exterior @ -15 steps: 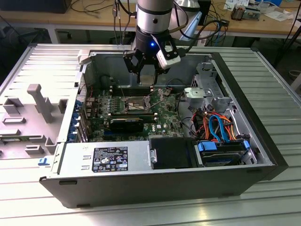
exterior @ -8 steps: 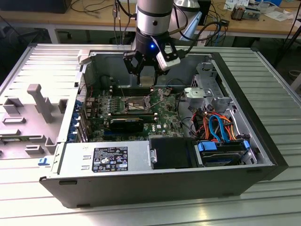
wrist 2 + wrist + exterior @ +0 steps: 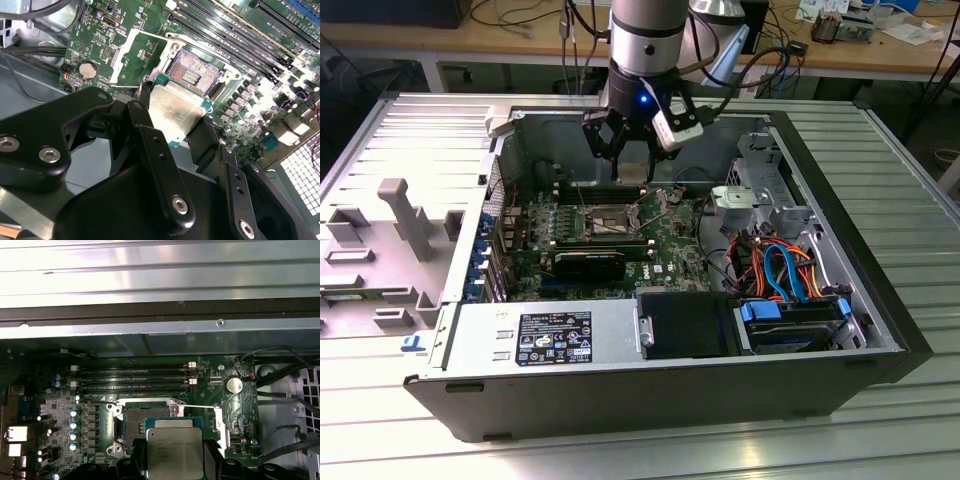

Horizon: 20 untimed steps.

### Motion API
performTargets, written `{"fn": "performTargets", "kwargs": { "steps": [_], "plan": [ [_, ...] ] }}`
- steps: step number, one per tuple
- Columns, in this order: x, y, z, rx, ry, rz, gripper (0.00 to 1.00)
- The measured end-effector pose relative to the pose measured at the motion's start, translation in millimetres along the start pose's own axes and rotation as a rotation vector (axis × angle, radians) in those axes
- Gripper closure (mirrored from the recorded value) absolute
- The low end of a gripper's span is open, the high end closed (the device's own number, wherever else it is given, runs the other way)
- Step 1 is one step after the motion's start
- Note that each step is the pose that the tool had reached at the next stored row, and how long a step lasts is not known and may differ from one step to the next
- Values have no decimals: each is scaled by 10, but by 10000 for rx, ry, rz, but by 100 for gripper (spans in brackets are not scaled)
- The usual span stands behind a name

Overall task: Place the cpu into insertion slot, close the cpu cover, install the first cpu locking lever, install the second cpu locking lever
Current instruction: 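Place the cpu into insertion slot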

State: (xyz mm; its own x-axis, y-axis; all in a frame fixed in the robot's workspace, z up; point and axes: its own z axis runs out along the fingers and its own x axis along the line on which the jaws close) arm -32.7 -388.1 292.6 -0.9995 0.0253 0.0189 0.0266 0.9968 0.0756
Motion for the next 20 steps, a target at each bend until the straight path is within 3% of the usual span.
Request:
{"fn": "performTargets", "kwargs": {
  "steps": [1,2,5,8,9,20],
  "plan": [
    [-1,0,0,134,-3,1,46],
    [-1,0,-1,337,-8,4,46],
    [-1,0,0,754,-20,11,46],
    [-1,0,0,1017,-26,15,46],
    [-2,-1,1,1050,-27,14,46],
    [-1,-2,15,1048,-28,15,46]
  ]
}}
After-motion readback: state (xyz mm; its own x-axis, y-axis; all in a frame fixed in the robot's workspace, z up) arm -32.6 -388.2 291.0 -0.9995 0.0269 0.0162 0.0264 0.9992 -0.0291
